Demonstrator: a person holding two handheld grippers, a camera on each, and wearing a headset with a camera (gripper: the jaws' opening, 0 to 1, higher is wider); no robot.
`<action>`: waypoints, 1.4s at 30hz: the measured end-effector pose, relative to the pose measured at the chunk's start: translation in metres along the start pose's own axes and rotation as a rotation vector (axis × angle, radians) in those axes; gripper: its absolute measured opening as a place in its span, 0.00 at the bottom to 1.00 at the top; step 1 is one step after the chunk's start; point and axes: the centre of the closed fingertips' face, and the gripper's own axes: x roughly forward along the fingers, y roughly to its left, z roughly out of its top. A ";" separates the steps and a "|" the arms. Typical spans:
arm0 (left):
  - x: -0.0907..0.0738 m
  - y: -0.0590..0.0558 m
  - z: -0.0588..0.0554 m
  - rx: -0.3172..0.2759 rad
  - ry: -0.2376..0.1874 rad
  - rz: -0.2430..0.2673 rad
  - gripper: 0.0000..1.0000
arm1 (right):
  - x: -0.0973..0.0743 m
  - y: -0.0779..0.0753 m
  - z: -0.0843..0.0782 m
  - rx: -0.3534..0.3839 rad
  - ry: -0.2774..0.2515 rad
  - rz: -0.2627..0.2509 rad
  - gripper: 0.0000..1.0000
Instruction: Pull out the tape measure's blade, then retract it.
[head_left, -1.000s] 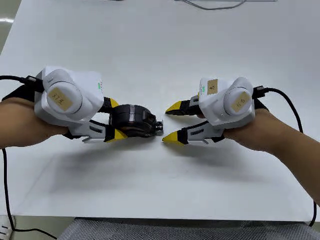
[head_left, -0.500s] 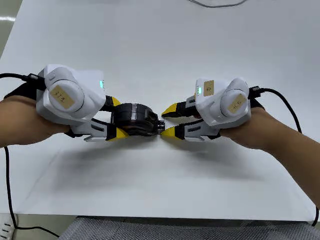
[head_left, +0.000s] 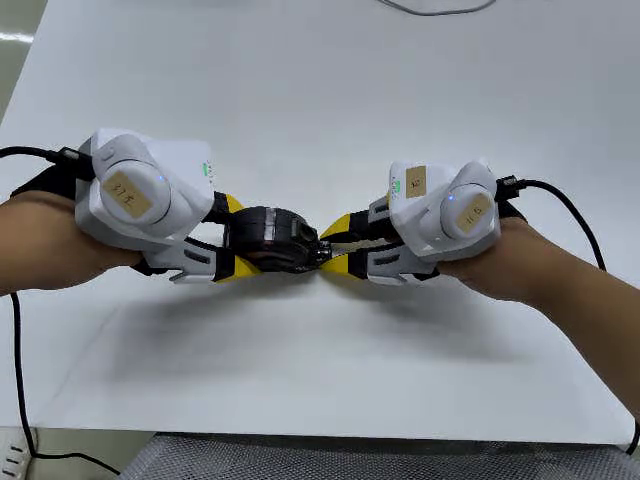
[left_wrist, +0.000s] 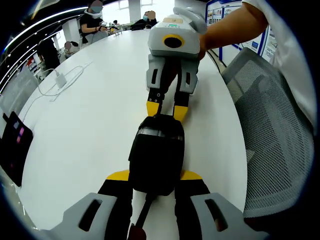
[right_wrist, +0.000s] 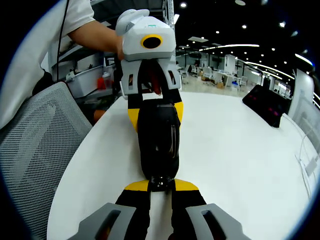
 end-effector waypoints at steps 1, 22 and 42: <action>0.000 0.000 0.000 0.001 0.001 0.000 0.27 | 0.000 0.000 0.000 -0.001 0.000 0.001 0.12; 0.000 0.000 -0.002 0.042 0.017 0.003 0.26 | -0.001 0.003 0.000 -0.021 0.009 0.002 0.10; 0.000 0.000 -0.002 0.042 0.017 0.005 0.26 | -0.011 0.002 -0.005 -0.015 0.019 0.000 0.10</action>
